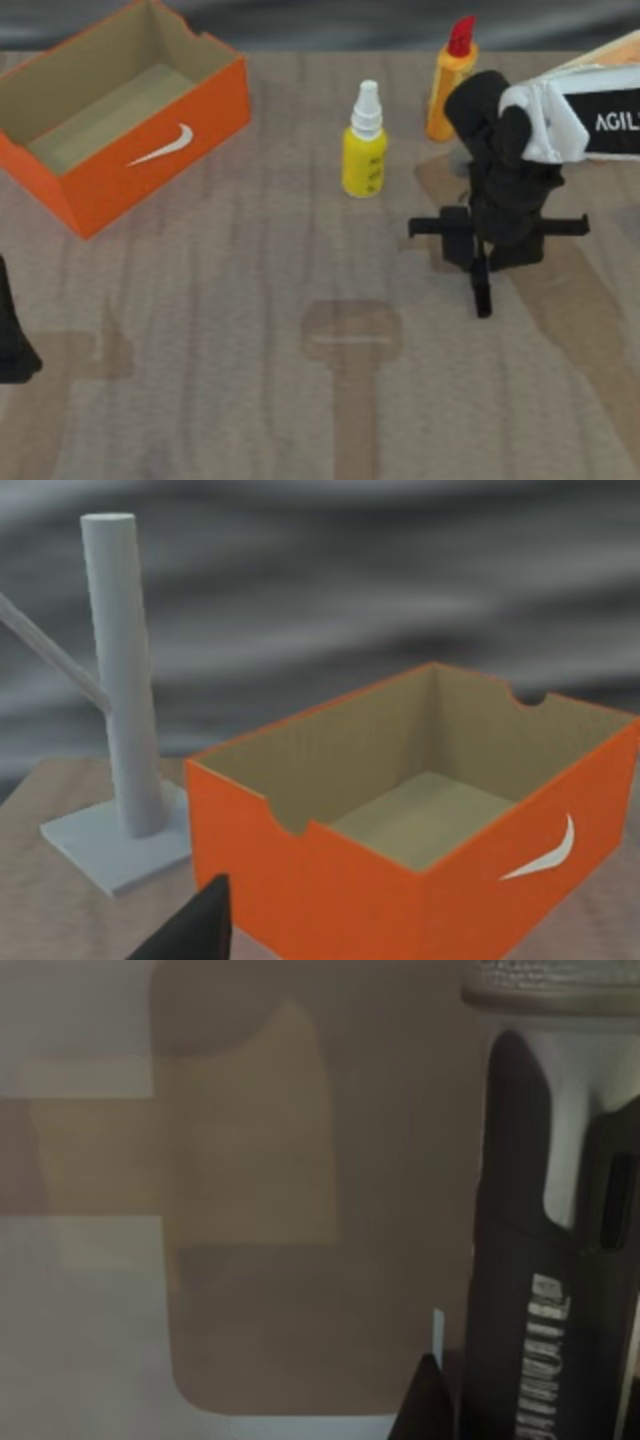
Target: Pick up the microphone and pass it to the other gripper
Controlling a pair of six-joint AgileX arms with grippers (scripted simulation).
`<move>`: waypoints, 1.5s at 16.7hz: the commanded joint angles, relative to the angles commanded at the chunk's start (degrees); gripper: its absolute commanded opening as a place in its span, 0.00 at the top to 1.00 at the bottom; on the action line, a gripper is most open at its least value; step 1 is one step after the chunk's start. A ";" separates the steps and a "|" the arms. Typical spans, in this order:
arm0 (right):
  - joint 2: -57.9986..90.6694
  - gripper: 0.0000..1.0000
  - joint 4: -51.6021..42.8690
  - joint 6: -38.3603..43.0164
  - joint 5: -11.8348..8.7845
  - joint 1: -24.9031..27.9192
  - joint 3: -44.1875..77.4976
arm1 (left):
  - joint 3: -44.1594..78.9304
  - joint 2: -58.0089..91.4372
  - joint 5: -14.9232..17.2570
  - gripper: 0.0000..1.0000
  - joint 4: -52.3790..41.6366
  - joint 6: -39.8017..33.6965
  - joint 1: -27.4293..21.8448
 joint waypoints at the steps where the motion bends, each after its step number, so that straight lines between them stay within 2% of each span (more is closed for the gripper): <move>1: 0.00 1.00 0.00 0.00 0.00 0.00 0.00 | 0.00 0.00 0.00 0.00 0.00 0.00 0.00; 6: -3.25 1.00 1.13 -0.08 -1.40 0.47 0.92 | 0.00 0.00 0.00 0.00 0.00 0.00 0.00; 10: -5.26 1.00 11.64 -2.89 -4.43 0.59 -1.62 | 0.00 0.00 0.00 0.00 0.00 0.00 0.00; 14: -8.31 1.00 29.05 -7.21 -9.26 0.53 -6.65 | 0.00 0.00 0.00 0.00 0.00 0.00 0.00; 22: -16.95 1.00 71.57 -17.36 -20.39 0.24 -20.09 | 0.00 0.00 0.00 0.00 0.00 0.00 0.00; 25: -20.64 1.00 82.70 -20.54 -23.59 0.12 -23.55 | 0.00 0.00 0.00 0.00 0.00 0.00 0.00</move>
